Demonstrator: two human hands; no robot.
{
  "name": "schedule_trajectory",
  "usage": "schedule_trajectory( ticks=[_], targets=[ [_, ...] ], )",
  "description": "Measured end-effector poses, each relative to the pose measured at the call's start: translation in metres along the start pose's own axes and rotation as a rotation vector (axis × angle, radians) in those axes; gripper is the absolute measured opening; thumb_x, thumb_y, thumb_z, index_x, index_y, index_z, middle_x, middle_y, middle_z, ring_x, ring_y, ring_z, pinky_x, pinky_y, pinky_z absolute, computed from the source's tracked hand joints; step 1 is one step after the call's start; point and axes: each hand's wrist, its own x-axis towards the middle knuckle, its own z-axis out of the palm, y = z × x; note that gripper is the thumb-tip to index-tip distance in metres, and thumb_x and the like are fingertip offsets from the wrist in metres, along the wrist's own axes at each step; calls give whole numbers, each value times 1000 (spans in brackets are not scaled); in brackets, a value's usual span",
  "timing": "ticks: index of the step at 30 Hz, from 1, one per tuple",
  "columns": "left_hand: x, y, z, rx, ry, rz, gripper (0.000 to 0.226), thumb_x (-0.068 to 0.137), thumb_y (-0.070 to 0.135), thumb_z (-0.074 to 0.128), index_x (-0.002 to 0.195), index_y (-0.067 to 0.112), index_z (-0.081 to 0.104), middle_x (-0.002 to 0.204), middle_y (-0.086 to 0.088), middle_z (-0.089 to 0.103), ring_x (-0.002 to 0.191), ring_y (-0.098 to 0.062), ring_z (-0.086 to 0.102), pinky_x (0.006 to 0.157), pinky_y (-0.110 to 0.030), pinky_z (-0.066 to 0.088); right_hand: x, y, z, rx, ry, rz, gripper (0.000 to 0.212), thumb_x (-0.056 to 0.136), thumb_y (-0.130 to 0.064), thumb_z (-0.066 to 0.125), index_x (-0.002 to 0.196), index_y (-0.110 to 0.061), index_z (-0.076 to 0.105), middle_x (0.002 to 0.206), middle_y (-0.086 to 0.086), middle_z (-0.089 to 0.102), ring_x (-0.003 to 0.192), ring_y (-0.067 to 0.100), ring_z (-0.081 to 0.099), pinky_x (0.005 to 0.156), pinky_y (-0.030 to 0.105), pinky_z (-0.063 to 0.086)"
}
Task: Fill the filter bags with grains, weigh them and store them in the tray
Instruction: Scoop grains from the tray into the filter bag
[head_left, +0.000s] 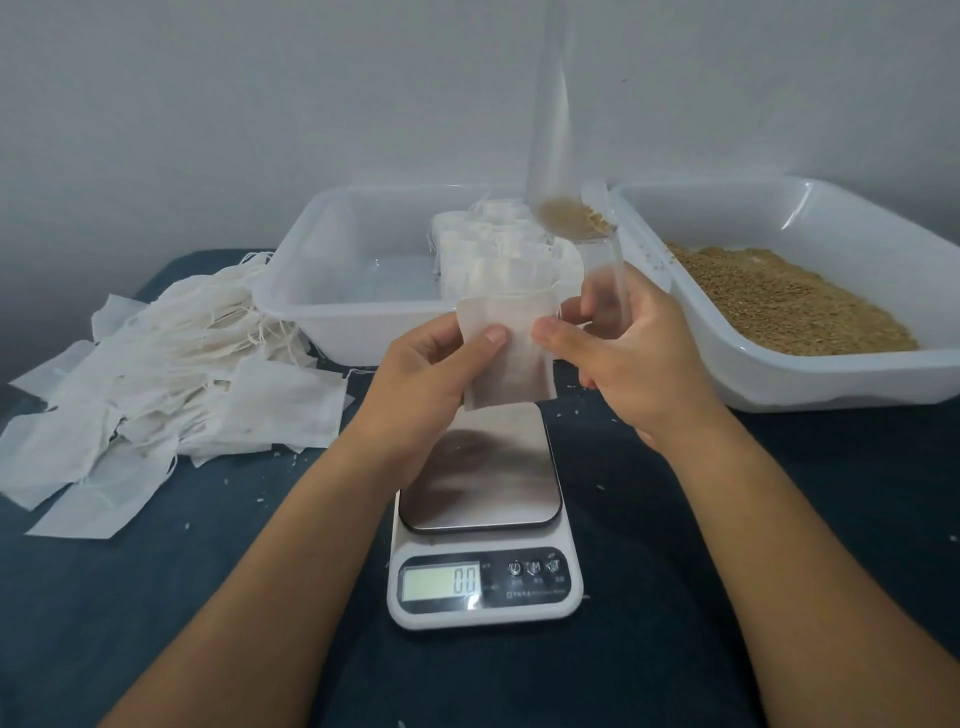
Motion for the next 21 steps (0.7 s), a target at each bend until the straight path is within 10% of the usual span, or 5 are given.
schedule_trajectory(
  ticks=[8, 15, 21],
  targets=[
    [-4, 15, -18, 270, -64, -47, 28, 104, 27, 60, 116, 5, 73, 115, -24, 72, 100, -27, 69, 104, -59, 49, -4, 2, -6, -72, -147, 55, 33, 85, -13, 83, 79, -19, 52, 73, -5, 59, 56, 5, 56, 49, 14, 44],
    [-8, 23, -41, 347, -253, -147, 15, 103, 10, 59, 112, 15, 69, 89, 0, 75, 78, -13, 72, 64, -24, 57, -9, 4, -4, -108, -411, 145, 31, 90, -11, 79, 81, -15, 50, 68, -12, 60, 63, 12, 64, 45, 22, 40],
    [-5, 18, -48, 553, -211, -220, 19, 99, 17, 67, 115, 27, 68, 78, 4, 69, 63, -7, 68, 60, -22, 56, -9, 14, 3, -224, -406, 204, 29, 87, -17, 82, 81, -15, 54, 75, -8, 64, 61, 10, 66, 50, 12, 44]
  ],
)
